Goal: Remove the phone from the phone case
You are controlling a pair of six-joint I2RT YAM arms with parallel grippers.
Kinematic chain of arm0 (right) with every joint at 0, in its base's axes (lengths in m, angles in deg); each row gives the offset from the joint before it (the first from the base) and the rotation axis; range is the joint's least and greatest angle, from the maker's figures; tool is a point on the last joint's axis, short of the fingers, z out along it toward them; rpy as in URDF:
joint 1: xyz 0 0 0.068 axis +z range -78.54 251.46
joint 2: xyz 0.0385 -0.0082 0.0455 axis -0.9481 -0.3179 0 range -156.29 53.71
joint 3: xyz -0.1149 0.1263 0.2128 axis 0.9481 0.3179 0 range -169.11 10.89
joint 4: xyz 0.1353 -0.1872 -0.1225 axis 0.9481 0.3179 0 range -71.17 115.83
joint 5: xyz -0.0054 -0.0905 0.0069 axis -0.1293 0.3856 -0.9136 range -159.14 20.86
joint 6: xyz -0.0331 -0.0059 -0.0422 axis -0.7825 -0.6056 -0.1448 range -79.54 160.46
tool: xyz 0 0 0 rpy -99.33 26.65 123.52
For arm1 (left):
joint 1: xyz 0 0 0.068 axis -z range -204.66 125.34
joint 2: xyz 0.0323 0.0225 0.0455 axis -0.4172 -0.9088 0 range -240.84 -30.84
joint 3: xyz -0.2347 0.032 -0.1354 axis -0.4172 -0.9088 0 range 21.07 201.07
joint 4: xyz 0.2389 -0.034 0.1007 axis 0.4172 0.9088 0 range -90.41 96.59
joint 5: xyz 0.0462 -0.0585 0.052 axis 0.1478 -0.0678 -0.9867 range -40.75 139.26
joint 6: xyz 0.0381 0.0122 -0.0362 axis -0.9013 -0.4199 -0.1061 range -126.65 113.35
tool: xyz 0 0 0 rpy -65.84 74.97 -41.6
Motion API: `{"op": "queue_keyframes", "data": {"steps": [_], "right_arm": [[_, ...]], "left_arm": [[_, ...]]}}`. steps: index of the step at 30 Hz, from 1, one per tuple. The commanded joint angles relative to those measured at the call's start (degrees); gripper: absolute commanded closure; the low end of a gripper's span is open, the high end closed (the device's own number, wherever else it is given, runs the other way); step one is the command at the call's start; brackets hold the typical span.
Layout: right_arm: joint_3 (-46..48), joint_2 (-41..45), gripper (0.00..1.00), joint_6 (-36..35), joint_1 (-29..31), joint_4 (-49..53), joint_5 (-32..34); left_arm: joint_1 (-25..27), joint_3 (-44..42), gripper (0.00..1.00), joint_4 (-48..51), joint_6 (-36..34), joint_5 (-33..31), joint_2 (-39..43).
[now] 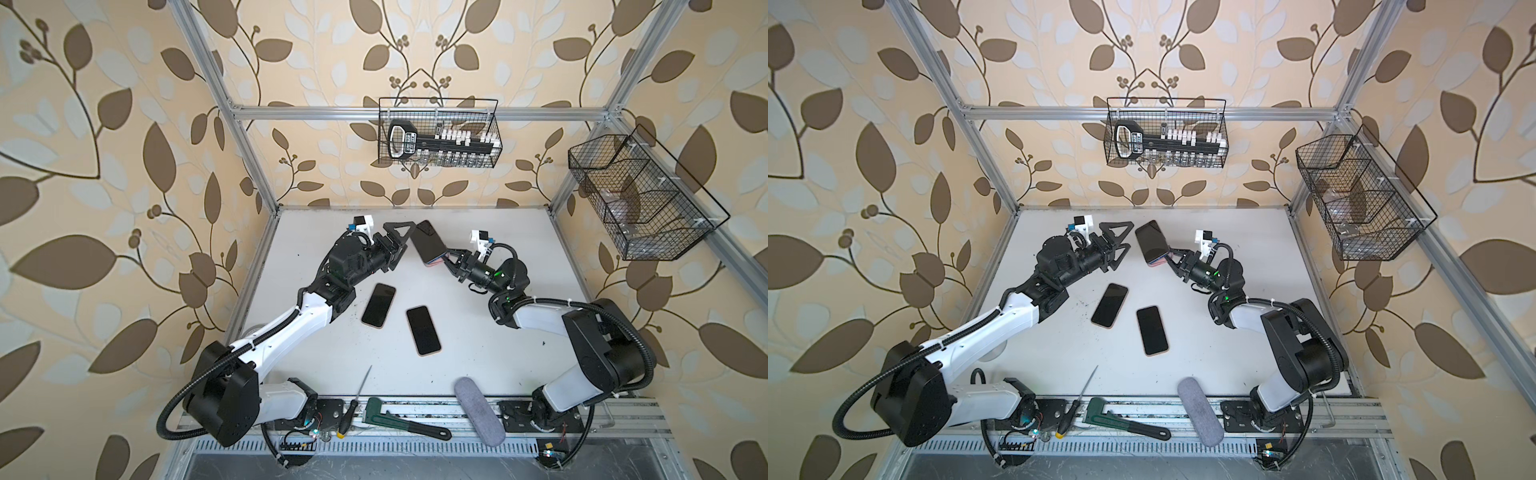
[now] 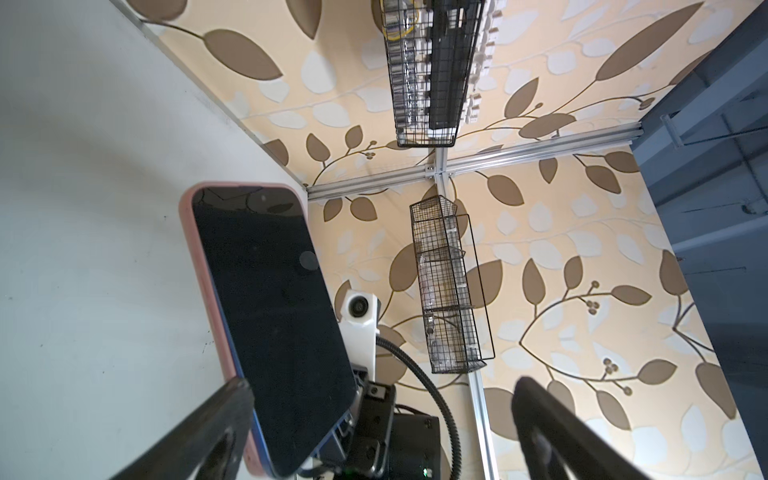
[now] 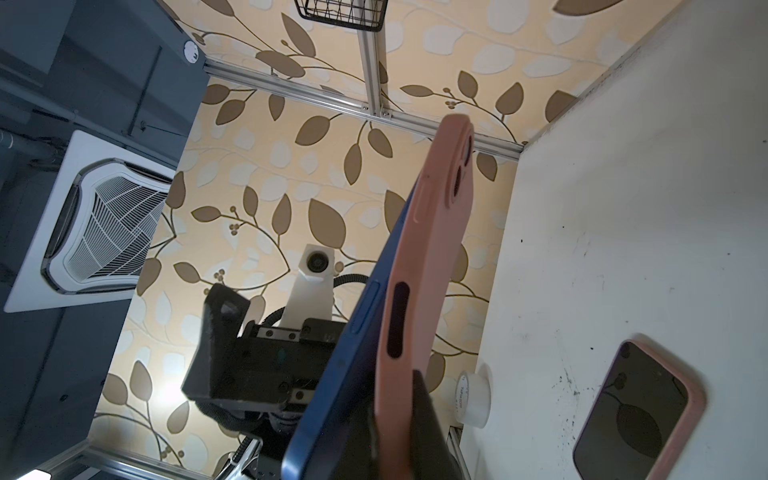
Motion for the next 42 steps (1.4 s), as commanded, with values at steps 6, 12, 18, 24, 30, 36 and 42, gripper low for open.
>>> {"op": "queue_keyframes", "data": {"steps": [6, 12, 18, 24, 30, 36, 42], "right_arm": [[0.00, -3.19, 1.00, 0.81, 3.20, -10.85, 9.98], [0.11, -3.48, 1.00, -0.95, 5.30, -11.53, 14.75], [0.37, -3.63, 1.00, -2.14, 7.10, -12.01, 17.66], [0.45, -3.99, 1.00, -2.67, 8.60, -12.75, 19.05], [0.55, -4.36, 1.00, -2.43, 9.57, -13.79, 19.80], [0.90, -4.35, 1.00, -2.62, 10.29, -14.23, 20.33], [1.45, -4.27, 1.00, -2.81, 10.94, -14.93, 20.86]], "left_arm": [[4.54, -1.53, 0.01, 5.77, 6.93, -5.25, 5.43], [7.92, -2.99, 0.01, 3.53, 10.33, -8.28, 5.07], [8.67, -3.36, 0.01, -0.79, 12.36, -8.48, 3.21], [8.66, -3.08, 0.01, -2.37, 12.38, -9.32, 2.39], [8.65, -2.97, 0.01, -3.72, 12.79, -9.61, 0.99], [8.65, -3.08, 0.01, -5.05, 12.48, -11.12, 0.71], [8.65, -3.28, 0.01, -4.40, 11.86, -12.34, 0.57]]}}
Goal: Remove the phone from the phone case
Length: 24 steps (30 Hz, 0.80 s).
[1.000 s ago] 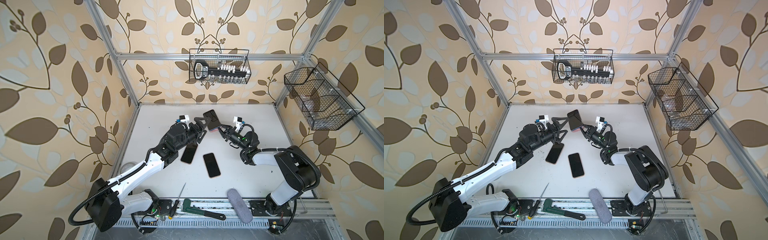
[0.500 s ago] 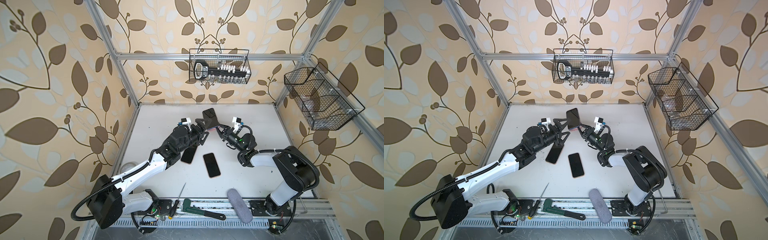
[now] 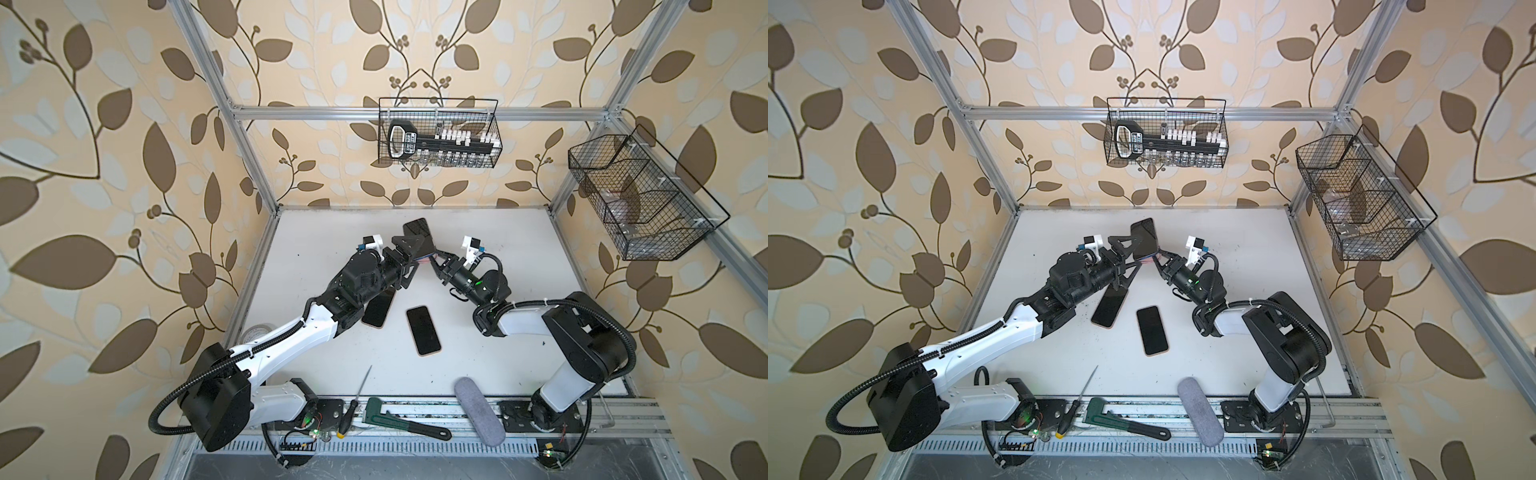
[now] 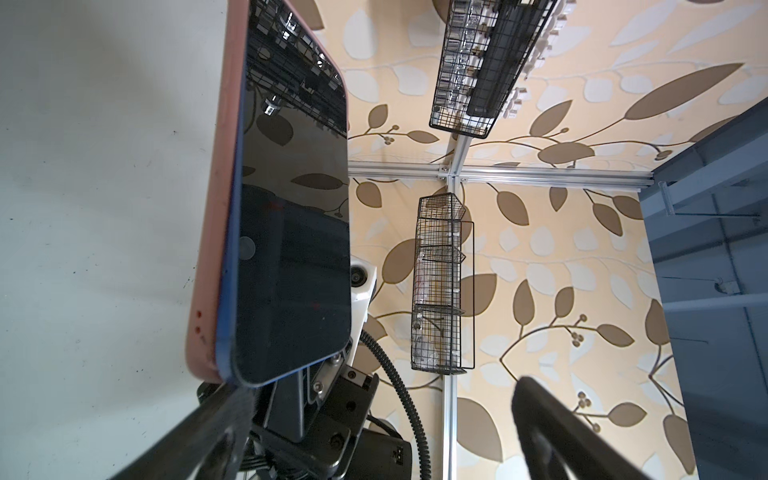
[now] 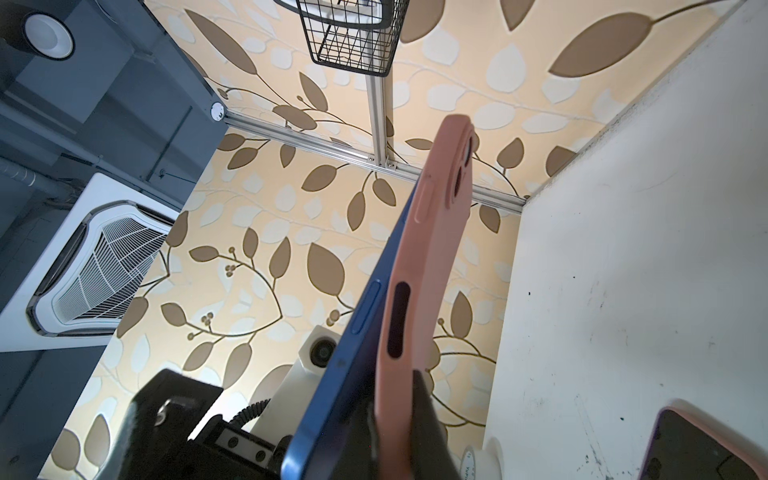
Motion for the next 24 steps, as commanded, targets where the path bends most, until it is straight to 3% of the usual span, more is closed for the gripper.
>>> {"op": "queue_keyframes", "data": {"steps": [1, 7, 14, 24], "right_arm": [[0.97, -0.01, 1.00, 0.02, 0.76, -7.56, 1.05], [1.48, 0.07, 1.00, -0.67, 1.71, -7.70, 1.59], [2.03, 0.20, 1.00, -1.69, 2.41, -7.88, 2.20], [1.76, -0.31, 1.00, -3.31, 3.43, -7.83, 2.91]], "left_arm": [[0.44, 0.31, 0.01, -3.18, -0.50, -2.56, 0.19], [0.44, -0.84, 0.04, -4.67, 0.01, -4.23, -0.28], [0.44, -0.16, 0.20, -4.74, 0.31, -4.79, -1.19], [1.64, -0.66, 0.32, -4.51, 4.12, -7.48, -2.60]]}}
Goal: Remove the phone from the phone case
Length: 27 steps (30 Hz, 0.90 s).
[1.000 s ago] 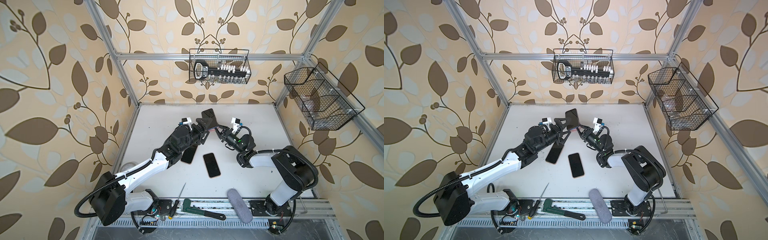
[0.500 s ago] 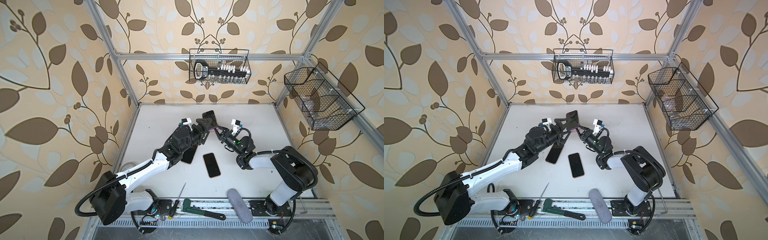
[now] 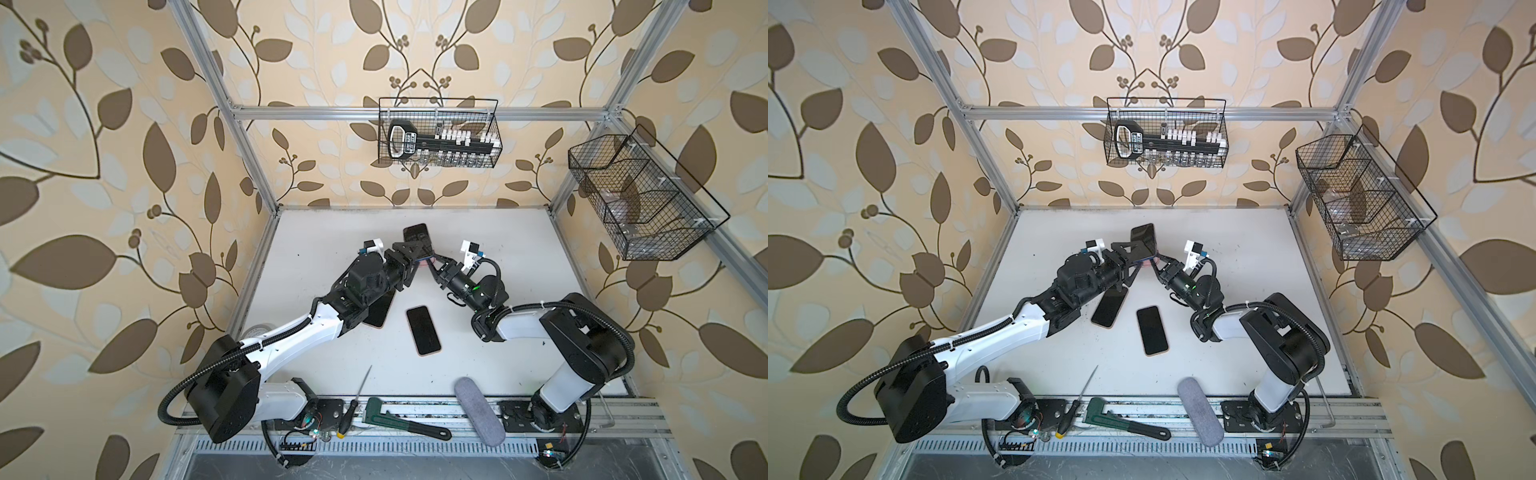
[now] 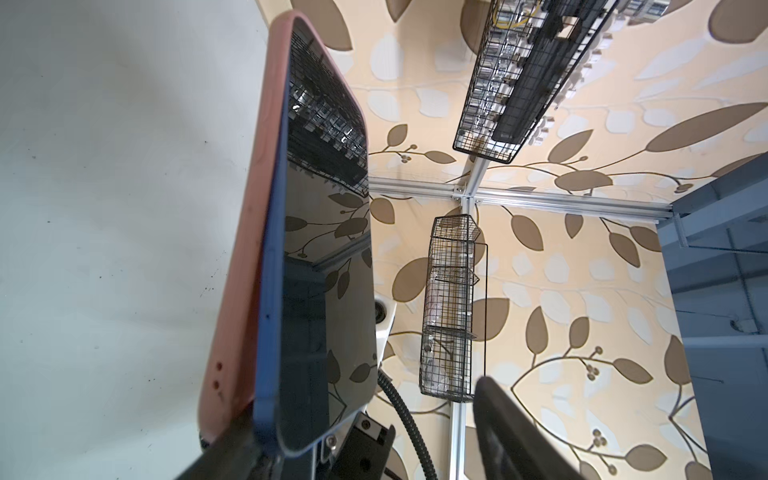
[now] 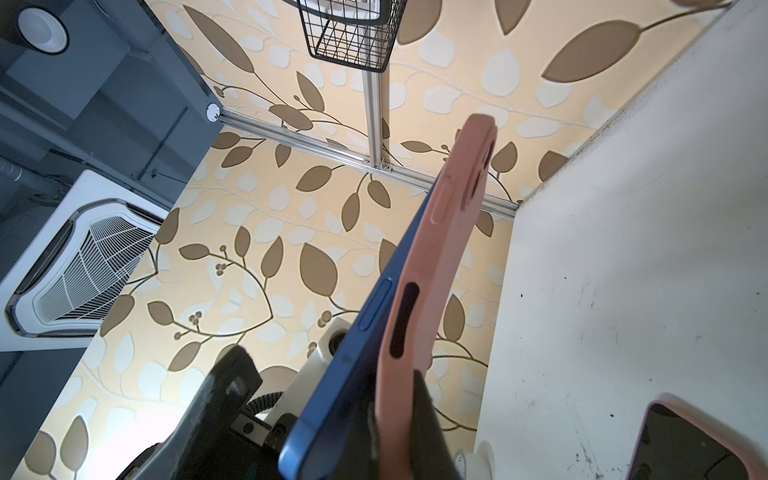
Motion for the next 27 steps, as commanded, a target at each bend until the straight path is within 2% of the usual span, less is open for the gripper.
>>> {"op": "queue_keyframes", "data": {"steps": [1, 6, 10, 18, 27], "right_arm": [[0.12, -0.45, 1.00, -0.67, 0.78, -6.61, -0.72], [0.08, -0.52, 1.00, -0.80, 1.15, -6.61, -0.46], [0.17, -0.31, 1.00, -1.11, 1.46, -6.60, -0.28], [0.31, -0.10, 1.00, -1.46, 1.85, -6.55, -0.10], [0.66, 0.09, 1.00, -1.79, 2.13, -6.38, 0.02]], "left_arm": [[1.02, 0.04, 0.34, -2.88, 1.58, -3.91, 0.29], [1.61, -0.43, 0.44, -1.80, 2.73, -6.00, 0.54], [1.60, -1.10, 0.57, -1.61, 3.01, -6.92, 0.72], [1.60, -1.68, 0.69, -1.10, 2.78, -7.44, 0.63], [1.60, -2.38, 0.91, -0.73, 2.34, -7.74, 0.86]]}}
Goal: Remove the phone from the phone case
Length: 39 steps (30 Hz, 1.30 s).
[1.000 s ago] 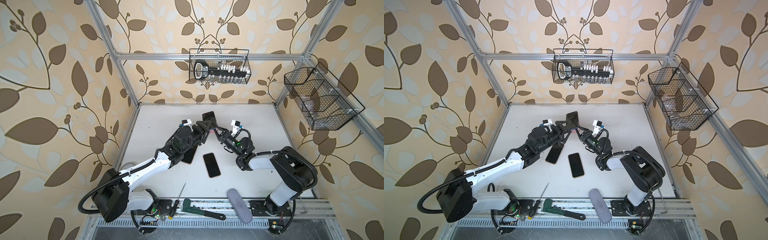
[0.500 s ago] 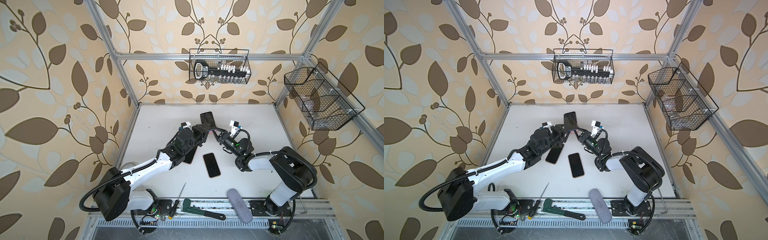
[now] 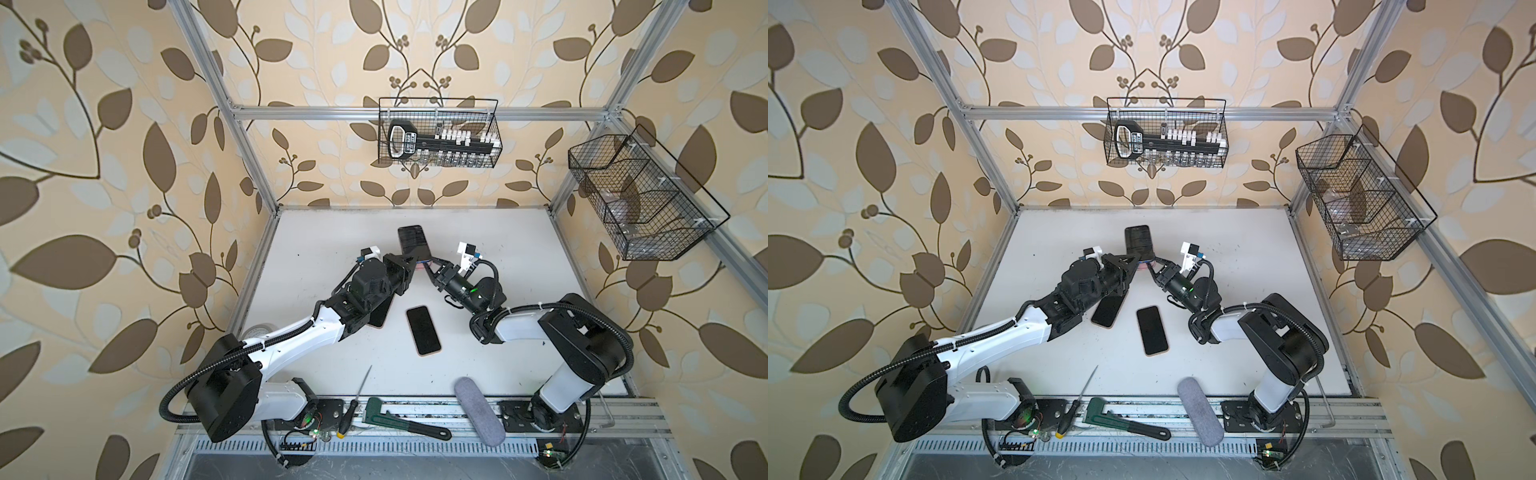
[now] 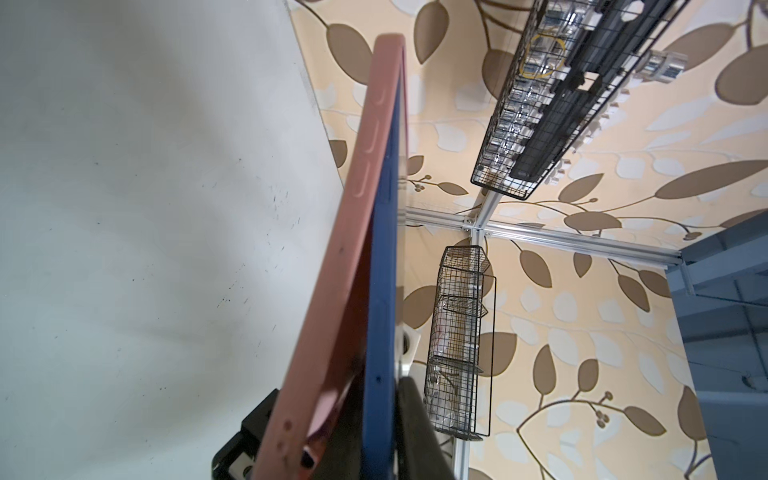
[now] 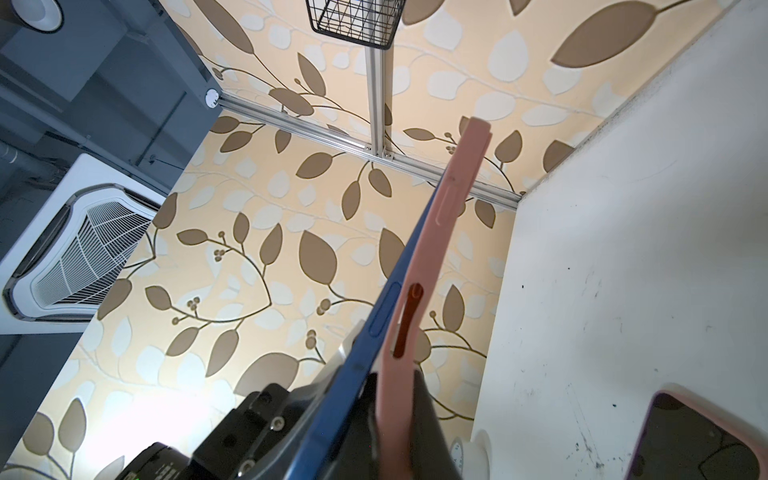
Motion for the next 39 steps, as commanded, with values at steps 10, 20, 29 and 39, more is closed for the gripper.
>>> {"op": "queue_keyframes", "data": {"steps": [10, 20, 29, 39], "right_arm": [[0.46, 1.78, 1.00, -5.31, 0.12, 1.40, -0.09], [1.24, 1.85, 1.00, -10.26, -2.63, 7.43, 0.05], [2.14, 1.57, 1.00, -11.48, -5.80, 7.71, -0.65], [3.06, 1.39, 1.00, -11.88, -8.41, 7.71, -0.87]], "left_arm": [[0.17, 2.46, 1.00, -0.10, -2.54, -1.08, 2.10], [2.89, 7.84, 1.00, 2.15, -3.17, 1.03, 2.79], [4.89, 8.15, 1.00, 1.74, -3.13, 0.44, 2.17], [5.15, 7.57, 1.00, 0.92, -3.77, 0.16, 2.61]]}}
